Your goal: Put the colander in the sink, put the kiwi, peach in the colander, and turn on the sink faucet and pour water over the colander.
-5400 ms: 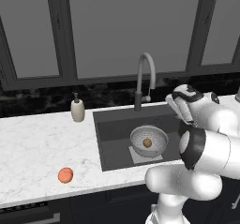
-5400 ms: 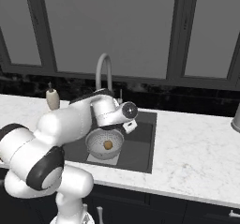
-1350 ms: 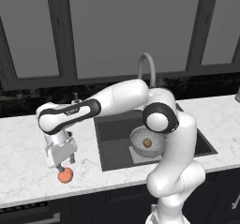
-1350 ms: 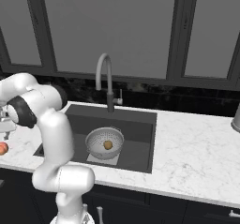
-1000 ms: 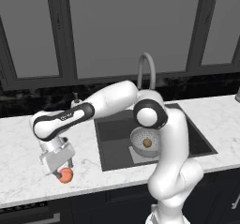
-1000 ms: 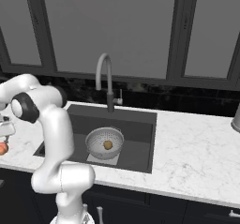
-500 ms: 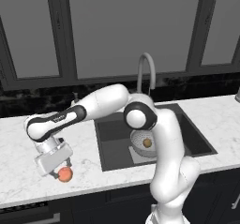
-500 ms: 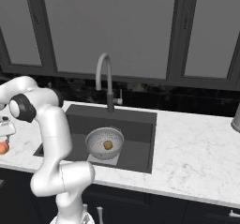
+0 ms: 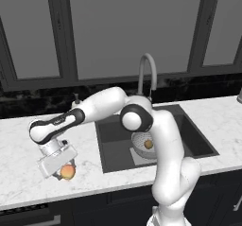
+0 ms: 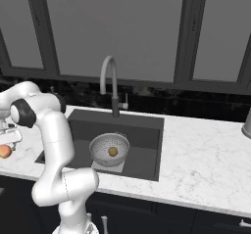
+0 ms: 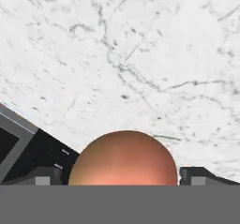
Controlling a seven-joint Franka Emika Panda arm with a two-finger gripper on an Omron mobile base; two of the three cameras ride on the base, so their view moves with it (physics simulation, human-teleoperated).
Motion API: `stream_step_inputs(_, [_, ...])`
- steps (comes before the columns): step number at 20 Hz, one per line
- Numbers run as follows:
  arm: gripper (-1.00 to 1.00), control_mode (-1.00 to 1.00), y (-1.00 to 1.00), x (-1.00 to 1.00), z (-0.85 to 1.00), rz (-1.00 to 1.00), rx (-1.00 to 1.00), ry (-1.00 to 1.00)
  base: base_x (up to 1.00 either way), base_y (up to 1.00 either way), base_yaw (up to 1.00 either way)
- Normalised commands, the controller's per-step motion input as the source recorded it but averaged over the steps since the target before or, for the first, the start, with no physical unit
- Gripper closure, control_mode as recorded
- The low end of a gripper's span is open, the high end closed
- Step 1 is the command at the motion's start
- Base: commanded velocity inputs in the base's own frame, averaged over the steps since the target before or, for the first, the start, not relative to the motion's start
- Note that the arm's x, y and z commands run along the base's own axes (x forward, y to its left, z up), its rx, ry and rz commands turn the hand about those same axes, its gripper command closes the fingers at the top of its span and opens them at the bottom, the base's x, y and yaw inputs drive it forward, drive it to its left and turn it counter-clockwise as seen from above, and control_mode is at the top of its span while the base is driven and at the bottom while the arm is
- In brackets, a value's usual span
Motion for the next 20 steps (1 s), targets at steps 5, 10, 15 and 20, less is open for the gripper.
stream_step_inputs(5, [-1.0,-1.0,-0.19,-0.5,-0.52,-0.06,-0.01,0.0,0.0,0.0,0.0])
stream_step_inputs(10, [1.0,-1.0,-0.24,-0.72,-0.37,-0.07,0.0,0.0,0.0,0.0,0.0])
stream_step_inputs(15, [1.0,-1.0,-0.43,-0.6,-0.28,-0.06,0.0,-0.01,0.0,0.0,0.0])
stream_step_inputs(20, [1.0,-1.0,-0.58,-0.34,0.39,-0.09,0.04,-0.1,0.0,0.0,0.0])
